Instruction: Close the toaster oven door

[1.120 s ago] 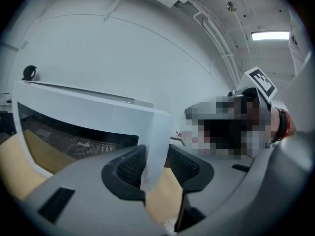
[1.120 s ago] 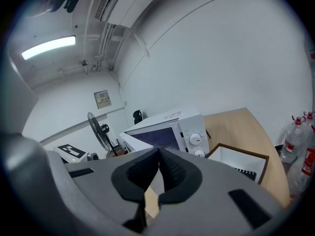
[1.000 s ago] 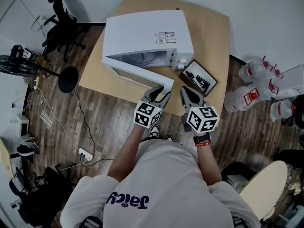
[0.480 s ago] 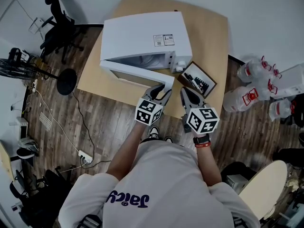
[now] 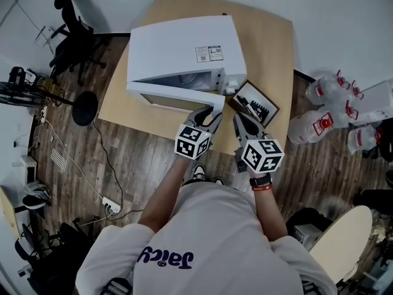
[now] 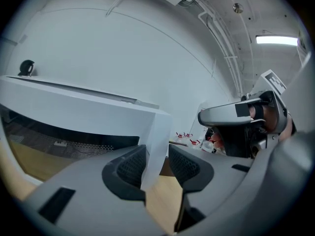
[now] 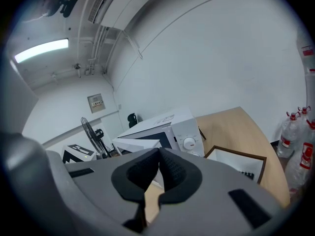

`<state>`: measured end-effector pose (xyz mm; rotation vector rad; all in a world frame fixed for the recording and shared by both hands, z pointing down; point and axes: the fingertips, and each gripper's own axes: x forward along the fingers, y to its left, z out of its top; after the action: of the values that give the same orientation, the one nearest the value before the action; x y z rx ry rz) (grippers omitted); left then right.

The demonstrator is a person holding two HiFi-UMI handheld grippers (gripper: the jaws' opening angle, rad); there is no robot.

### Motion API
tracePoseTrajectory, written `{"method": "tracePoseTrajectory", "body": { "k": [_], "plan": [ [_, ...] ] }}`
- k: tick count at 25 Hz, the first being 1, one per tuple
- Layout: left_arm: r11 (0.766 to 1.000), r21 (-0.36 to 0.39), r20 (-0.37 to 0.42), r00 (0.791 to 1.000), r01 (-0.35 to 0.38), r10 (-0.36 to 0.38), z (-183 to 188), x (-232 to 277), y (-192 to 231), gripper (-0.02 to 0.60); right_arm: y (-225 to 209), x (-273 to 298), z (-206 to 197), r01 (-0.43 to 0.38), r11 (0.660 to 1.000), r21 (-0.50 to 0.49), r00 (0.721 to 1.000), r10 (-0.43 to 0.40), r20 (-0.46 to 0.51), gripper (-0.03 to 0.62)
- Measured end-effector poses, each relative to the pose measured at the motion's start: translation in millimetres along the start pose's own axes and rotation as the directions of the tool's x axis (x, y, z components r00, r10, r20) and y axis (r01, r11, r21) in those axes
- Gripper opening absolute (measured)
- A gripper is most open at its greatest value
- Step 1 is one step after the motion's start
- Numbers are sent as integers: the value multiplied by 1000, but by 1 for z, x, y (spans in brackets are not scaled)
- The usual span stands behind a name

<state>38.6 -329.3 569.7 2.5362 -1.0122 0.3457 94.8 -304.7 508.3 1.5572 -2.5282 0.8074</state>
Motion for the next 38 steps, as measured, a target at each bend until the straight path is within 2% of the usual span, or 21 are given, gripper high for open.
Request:
{"method": "tracePoseTrajectory", "body": {
  "k": [7, 20, 38],
  "plan": [
    [1000, 31, -6, 1000, -2, 2, 3, 8, 5, 160, -5, 4, 3, 17, 1000, 3, 1000, -17, 7, 15],
    [999, 36, -9, 1000, -1, 2, 14, 22, 17, 152, -5, 13, 4, 32, 999, 2, 999, -32, -5, 15],
    [1000, 10, -7, 1000, 6, -6, 22, 43, 33, 152, -15, 21, 9, 57, 998, -5, 998, -57, -4, 15]
  ]
}}
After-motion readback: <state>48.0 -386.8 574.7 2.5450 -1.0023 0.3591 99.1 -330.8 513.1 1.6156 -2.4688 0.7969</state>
